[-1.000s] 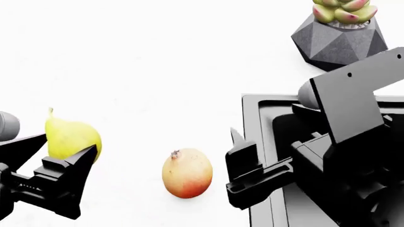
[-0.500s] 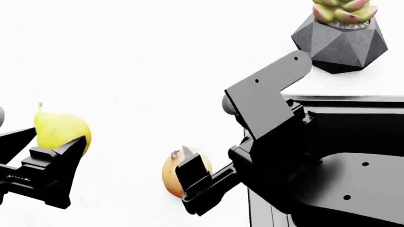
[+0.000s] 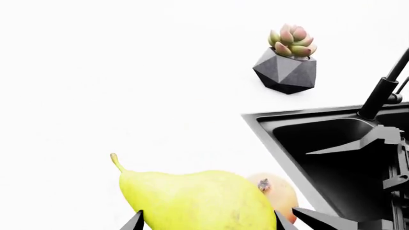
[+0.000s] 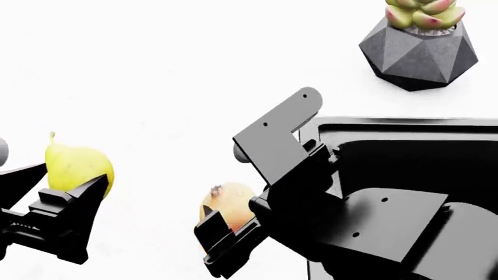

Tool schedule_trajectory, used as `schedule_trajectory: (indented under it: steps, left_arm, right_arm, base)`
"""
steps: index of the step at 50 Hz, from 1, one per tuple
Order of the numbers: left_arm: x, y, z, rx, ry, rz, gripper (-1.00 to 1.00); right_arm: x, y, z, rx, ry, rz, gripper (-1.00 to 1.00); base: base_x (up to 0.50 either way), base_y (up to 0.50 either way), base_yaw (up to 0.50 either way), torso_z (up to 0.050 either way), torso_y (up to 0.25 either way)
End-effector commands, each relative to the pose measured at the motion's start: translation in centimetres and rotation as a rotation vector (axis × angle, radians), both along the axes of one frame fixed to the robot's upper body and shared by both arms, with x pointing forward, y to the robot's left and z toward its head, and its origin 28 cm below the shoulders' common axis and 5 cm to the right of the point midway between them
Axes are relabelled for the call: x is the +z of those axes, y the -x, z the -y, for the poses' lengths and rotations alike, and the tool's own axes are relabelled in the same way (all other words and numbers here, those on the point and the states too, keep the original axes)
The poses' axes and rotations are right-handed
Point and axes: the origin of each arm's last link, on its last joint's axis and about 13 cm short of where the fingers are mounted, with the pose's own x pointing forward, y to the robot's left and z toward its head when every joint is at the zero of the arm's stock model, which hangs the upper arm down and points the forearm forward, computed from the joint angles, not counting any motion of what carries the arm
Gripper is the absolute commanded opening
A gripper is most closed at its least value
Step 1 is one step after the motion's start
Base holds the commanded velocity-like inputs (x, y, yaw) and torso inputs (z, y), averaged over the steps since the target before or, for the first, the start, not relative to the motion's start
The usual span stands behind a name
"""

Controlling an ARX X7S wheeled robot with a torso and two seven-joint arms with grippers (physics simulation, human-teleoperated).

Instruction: There is a mixed pile of frozen fruits and vegetables on the counter. Locate all the frozen vegetables and place the items in a bowl on the counter. Take all the frozen fruits and defrost them in a running sink.

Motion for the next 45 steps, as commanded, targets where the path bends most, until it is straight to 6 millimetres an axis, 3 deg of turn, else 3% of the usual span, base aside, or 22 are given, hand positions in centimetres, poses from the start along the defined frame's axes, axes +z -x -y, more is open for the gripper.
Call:
schedule_trajectory:
  steps: [1, 33, 45]
  left_arm:
    - [-0.1, 0.1, -0.1, 0.003, 0.015, -0.012, -1.00]
    - [-0.5, 0.3, -0.2, -0.004, 0.003, -0.022, -1.00]
    - [-0.8, -0.4, 1.1, -0.010, 0.000, -0.026, -1.00]
  right_arm:
    - [-1.3, -1.0, -0.4, 0.023, 0.005, -0.030, 1.00]
    - [-4.0, -2.6, -0.7, 0.042, 0.011, -0.081, 1.00]
    - [-4.3, -3.0, -0.8, 0.041, 0.016, -0.089, 1.00]
  base:
    - [0.00, 0.00, 0.00, 0.000, 0.000]
    - [0.00, 0.00, 0.00, 0.000, 0.000]
    - [0.00, 0.00, 0.00, 0.000, 0.000]
